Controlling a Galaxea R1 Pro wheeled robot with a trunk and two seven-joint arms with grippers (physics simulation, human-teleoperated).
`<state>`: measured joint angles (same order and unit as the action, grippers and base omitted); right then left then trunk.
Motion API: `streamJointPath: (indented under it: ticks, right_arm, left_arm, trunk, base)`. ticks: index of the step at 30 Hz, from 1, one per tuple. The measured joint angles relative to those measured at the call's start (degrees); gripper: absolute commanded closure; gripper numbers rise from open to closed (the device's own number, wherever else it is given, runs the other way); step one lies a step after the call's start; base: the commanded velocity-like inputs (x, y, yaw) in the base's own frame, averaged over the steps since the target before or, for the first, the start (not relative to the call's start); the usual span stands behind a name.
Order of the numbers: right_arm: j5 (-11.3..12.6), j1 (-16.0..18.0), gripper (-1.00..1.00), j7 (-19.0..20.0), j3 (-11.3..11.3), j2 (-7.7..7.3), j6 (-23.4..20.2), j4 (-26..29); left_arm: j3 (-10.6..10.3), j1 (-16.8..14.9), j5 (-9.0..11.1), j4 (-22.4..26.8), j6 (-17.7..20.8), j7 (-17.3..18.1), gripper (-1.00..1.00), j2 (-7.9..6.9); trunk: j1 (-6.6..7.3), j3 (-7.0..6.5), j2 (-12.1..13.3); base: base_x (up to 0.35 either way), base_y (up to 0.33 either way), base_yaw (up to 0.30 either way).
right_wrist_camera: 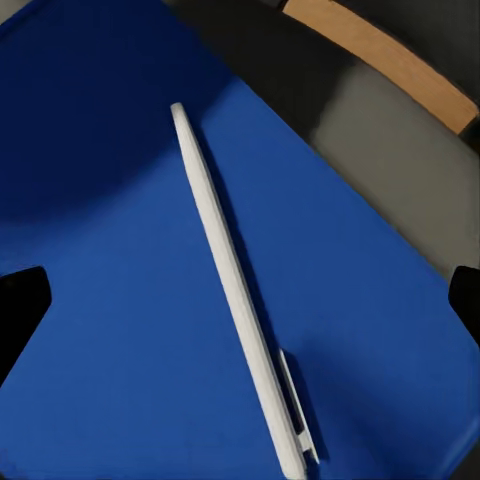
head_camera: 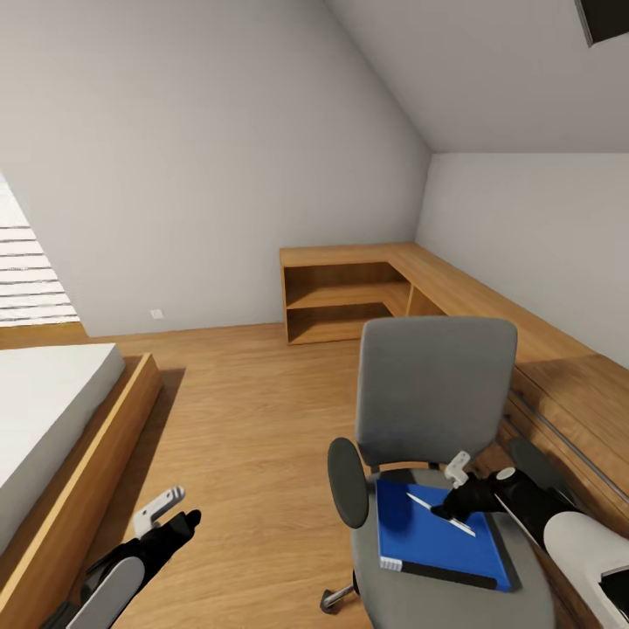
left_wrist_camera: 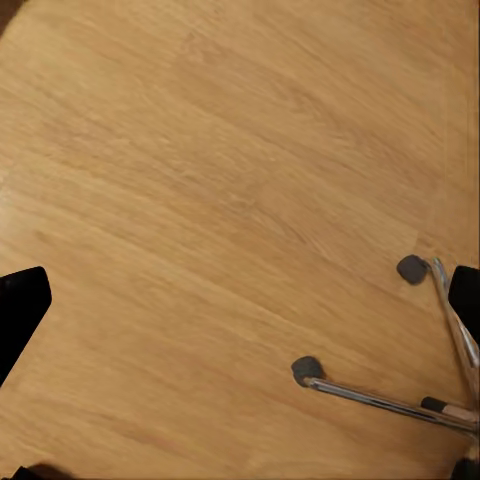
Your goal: In the bedroom, organize the workspace by keeping the computer under the desk, ensuring the monitor is on the desk, placing the keyboard on the desk next to the monitor, placing the mouse on the desk next to the keyboard, moving the folder from the swivel chair onto the desk next to the mouse, stacking the notebook on top of the folder with the pen on top of the notebook, and positioning the swivel chair next to the desk.
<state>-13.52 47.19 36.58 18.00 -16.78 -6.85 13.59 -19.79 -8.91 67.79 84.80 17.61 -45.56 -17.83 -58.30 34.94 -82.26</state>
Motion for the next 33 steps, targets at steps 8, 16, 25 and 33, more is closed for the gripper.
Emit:
streamJointPath:
  ticks: [8,16,25,33]
  right_arm:
    - [-0.05,0.0,-1.0,-1.73,0.06,-0.89,0.22,-0.31]
    - [-0.05,0.0,-1.0,-1.95,0.08,-0.96,0.48,-0.39]
    - [-0.29,0.0,-1.0,-1.66,0.23,-0.79,0.37,-2.16]
    - [-0.37,0.01,-1.0,-1.47,0.81,-0.69,0.22,-2.57]
  left_arm:
    - [0.03,0.0,0.07,0.78,0.07,-0.19,-1.0,-0.03]
    - [-0.14,0.0,0.19,0.79,0.1,-0.21,-1.0,0.03]
    - [-0.22,0.0,0.19,0.79,0.11,-0.21,-1.0,0.04]
    - [-0.25,0.0,0.35,0.73,0.1,-0.34,-1.0,0.04]
  trunk:
    - [-1.76,1.44,-3.21]
    - [-3.52,2.87,-6.42]
    - [-5.49,4.49,-10.03]
    - [-7.25,5.93,-13.24]
  base:
    - [0.0,0.0,0.0]
    - [0.0,0.0,0.0]
    - [0.0,0.0,0.0]
    - [0.0,0.0,0.0]
